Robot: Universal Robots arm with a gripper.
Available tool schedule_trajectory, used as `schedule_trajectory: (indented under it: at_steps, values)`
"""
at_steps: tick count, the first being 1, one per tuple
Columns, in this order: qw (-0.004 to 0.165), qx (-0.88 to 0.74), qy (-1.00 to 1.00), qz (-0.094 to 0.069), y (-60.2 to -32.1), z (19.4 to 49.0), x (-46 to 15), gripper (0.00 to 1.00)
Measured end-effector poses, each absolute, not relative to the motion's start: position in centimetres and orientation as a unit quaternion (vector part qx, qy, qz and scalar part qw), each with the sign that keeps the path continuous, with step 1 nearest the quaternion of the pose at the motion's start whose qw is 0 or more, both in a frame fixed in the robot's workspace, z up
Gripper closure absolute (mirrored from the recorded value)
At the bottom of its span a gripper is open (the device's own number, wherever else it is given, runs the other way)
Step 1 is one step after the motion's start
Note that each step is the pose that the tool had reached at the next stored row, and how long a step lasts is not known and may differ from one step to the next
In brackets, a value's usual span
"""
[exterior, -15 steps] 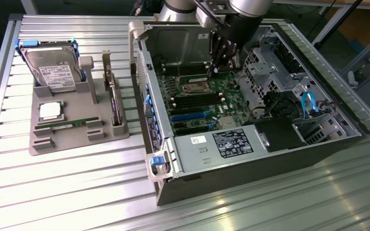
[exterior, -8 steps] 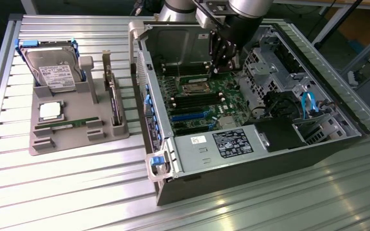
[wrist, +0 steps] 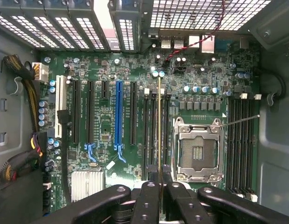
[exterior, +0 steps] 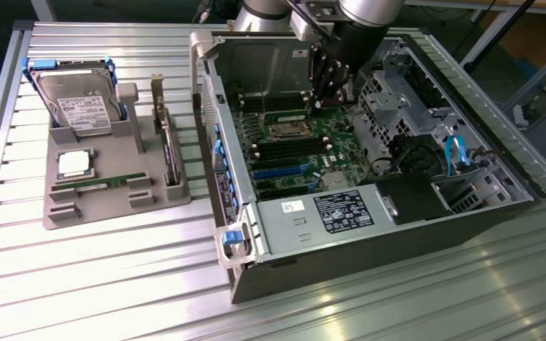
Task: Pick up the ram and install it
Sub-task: 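Insert the ram into the slot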
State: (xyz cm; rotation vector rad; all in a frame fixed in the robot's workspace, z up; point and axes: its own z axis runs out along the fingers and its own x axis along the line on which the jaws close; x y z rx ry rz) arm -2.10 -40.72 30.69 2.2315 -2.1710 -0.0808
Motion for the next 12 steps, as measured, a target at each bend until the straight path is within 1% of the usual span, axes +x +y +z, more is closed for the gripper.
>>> schedule_trajectory:
  at_steps: [10, 12]
  values:
    - [0.013, 0.711, -0.703, -0.026, -40.73, 30.66, -1.56, 0.88]
    - [0.013, 0.711, -0.703, -0.026, -40.73, 30.22, -1.56, 0.88]
